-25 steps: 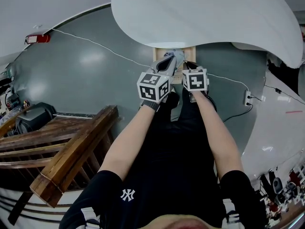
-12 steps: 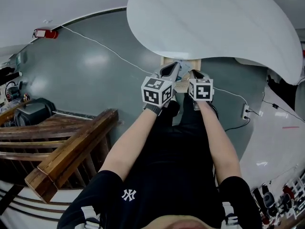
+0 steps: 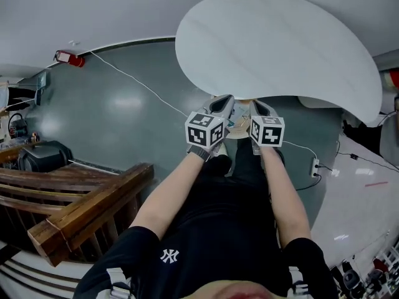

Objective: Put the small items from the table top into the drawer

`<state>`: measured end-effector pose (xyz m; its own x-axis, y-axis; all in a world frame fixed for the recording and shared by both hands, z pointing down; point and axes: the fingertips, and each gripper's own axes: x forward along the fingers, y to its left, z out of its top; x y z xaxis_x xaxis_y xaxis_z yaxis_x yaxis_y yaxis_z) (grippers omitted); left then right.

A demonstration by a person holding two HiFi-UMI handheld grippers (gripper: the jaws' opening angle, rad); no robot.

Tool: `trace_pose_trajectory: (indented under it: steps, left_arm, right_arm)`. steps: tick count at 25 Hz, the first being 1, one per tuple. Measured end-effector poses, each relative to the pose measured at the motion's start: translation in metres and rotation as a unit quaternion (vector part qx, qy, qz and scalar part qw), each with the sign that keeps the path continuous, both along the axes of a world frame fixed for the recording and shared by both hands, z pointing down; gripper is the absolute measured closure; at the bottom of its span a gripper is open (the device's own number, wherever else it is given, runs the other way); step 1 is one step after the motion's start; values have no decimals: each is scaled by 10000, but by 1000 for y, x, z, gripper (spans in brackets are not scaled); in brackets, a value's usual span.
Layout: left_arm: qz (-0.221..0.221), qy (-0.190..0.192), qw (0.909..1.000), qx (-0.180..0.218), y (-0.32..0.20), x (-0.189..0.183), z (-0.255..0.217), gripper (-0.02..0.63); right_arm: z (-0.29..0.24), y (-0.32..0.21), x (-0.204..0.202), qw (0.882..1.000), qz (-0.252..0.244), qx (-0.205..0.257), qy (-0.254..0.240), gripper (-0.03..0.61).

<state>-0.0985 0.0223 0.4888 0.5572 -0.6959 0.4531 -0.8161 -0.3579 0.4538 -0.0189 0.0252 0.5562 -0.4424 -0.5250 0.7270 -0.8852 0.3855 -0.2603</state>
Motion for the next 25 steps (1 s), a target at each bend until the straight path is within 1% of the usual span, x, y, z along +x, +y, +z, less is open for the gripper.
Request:
trace_pose_trajectory:
  steps: [7,11,18,25]
  left_arm:
    - [60,137,9990,422,-11,5,-56,613]
    - [85,271,9972,695,-20,12,-90,613]
    - [150,381,9938,1034,-28,20,-145,613]
    - [256,314,9909,1280,-27,25,-182,613]
  right_arm:
    - [-78,-21,-3,9964,-15,760,-387,557]
    - [-116,-35,3,9923,67,1084,-589,557]
    - [-172,-42,11,9852,42,1594,-629,557]
    - [-217,-43,12,9773,61,2012,-661,558]
